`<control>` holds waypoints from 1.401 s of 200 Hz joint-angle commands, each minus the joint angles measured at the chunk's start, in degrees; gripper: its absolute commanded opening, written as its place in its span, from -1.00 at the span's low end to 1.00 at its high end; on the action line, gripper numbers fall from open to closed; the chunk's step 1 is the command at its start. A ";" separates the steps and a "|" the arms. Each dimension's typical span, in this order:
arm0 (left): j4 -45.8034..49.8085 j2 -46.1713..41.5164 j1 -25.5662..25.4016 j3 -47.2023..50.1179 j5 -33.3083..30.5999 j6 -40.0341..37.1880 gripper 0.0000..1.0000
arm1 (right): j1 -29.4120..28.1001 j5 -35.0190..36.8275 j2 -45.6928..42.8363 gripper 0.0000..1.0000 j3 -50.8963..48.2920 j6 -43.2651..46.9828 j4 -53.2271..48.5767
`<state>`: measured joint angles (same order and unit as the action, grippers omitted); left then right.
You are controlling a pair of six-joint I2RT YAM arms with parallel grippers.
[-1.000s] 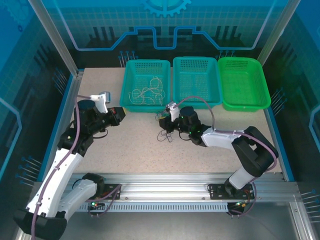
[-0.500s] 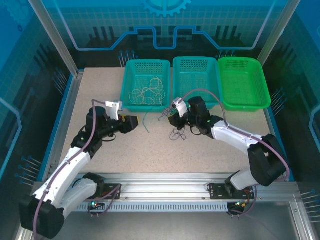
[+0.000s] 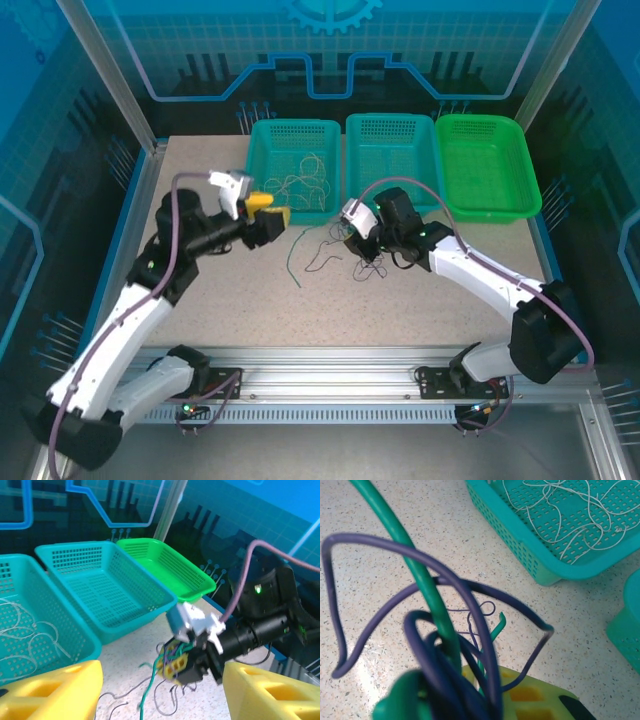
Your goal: Untangle the cables
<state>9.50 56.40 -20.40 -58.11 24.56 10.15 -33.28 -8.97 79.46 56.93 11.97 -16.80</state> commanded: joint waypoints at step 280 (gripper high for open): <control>-7.06 10.78 -3.24 2.06 9.22 10.47 -1.00 | -1.27 6.64 3.09 -0.54 -18.14 -28.96 26.80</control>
<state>5.72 72.82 -23.94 -55.83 38.11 21.96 -34.92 -6.50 79.70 48.49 0.69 0.08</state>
